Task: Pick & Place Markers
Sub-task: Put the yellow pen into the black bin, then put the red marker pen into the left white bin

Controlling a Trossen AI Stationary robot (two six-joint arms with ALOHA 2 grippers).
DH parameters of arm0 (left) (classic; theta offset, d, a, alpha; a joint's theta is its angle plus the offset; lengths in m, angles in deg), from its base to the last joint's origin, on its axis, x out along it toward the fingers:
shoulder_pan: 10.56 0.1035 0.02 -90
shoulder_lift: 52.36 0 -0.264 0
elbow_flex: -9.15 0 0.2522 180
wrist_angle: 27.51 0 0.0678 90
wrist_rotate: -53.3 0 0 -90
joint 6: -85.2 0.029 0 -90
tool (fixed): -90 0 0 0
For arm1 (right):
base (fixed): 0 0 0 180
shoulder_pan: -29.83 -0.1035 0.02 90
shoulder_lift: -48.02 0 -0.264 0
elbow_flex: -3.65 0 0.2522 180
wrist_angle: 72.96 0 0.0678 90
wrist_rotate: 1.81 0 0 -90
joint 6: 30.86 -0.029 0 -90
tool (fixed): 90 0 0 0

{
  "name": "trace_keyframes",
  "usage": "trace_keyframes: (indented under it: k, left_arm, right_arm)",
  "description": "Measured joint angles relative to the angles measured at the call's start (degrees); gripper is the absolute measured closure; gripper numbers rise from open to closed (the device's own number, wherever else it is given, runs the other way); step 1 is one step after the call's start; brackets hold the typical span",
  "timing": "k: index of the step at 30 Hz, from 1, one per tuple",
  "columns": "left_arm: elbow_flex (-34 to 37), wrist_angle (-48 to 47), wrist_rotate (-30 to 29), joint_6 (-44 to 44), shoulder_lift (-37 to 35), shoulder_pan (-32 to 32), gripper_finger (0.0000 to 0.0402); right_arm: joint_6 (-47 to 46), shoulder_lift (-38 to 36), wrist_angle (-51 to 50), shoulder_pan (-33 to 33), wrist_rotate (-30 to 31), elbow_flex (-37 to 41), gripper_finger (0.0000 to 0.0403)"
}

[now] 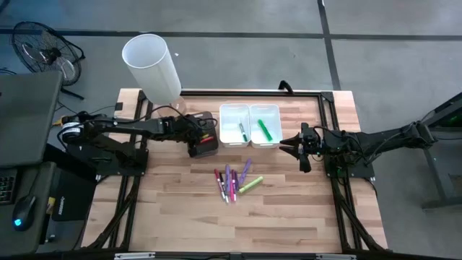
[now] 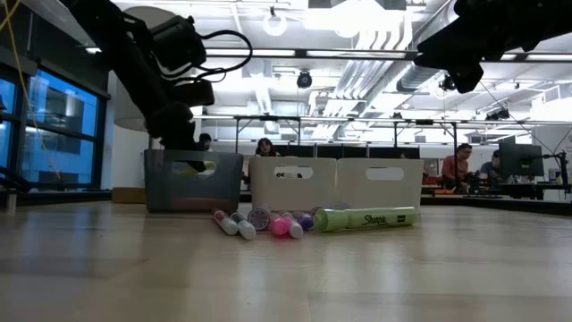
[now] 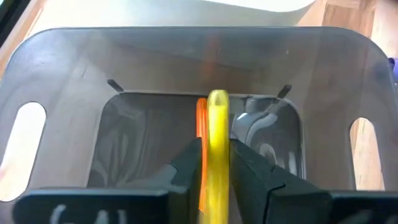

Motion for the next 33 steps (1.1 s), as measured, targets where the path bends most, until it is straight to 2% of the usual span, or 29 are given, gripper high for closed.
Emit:
trace_keyframes:
  k: [5,14,20,24,33]
  left_arm:
    - [-0.01,0.28,-0.17,0.06,0.0,0.0,0.0301]
    - [-0.01,-0.34,-0.16,-0.15,-0.22,-0.13,0.0299]
    - [-0.1,-1.78,0.11,-0.56,-3.18,-0.13,0.0298]
    - [-0.1,-2.16,2.84,-2.46,-5.53,-0.76,0.0298]
    - [-0.1,-1.98,7.03,-1.61,-8.57,-6.78,0.0298]
  right_arm:
    - [0.0,0.0,0.0,0.01,0.0,0.0,0.03]
    - [0.0,0.0,-0.02,0.01,-0.01,0.0,0.03]
    - [0.0,0.0,-0.02,0.01,0.0,0.0,0.03]
    - [0.0,0.0,-0.02,0.0,-0.02,0.0,0.03]
    - [0.0,0.0,-0.02,0.0,-0.01,0.0,0.0299]
